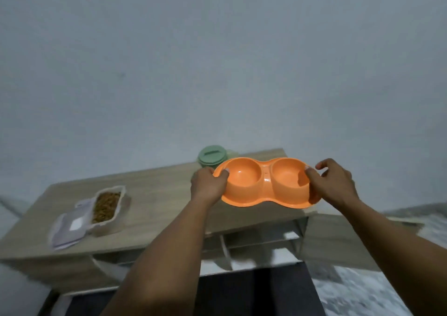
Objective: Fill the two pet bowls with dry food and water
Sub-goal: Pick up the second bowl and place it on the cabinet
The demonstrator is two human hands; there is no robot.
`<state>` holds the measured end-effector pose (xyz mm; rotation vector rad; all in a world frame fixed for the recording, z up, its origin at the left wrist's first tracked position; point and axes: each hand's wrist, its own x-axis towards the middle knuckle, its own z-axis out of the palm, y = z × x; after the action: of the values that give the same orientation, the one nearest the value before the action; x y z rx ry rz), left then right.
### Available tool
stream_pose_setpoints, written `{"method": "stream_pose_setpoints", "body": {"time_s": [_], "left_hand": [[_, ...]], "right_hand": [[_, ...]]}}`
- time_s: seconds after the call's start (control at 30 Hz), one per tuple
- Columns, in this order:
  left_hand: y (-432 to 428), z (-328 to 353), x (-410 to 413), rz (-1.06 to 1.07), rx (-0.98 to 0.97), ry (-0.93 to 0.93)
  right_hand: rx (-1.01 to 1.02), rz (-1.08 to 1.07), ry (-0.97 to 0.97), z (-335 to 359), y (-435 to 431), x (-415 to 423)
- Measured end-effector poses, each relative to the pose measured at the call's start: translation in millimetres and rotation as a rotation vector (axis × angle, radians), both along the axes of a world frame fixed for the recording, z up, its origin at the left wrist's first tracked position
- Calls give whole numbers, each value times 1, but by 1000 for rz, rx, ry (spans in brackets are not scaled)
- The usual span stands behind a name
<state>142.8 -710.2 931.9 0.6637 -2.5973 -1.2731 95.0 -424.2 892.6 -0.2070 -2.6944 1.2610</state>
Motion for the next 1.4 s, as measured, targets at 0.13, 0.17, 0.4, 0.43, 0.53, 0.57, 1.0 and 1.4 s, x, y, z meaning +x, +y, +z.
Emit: {"method": "stream_pose_setpoints", "body": {"time_s": [0.13,0.17,0.4,0.43,0.53,0.57,1.0,1.4], "left_hand": [[-85,-8,30,165,-3,-27],[-104,-10,38,201,0,-36],[-195,-39,70,337,-8,-151],[-202,-44,72,347,-10,-162],[-229,-64,72,345,-7,-200],[-235,-70,70,335,-10,-219],[-313,-164,-5,5,-85,-391],[-328,-176,-17,-77,-140,-532]], "right_hand": [[8,187,-36,-6,-93,-9],[9,230,-40,-10,-114,-12],[37,429,-125,-46,-229,-24],[45,444,-131,-51,-238,-24],[74,459,-155,-70,-267,-27],[86,456,-165,-76,-274,-29],[134,100,-330,-165,-332,-28],[163,21,-333,-165,-362,-26]]}}
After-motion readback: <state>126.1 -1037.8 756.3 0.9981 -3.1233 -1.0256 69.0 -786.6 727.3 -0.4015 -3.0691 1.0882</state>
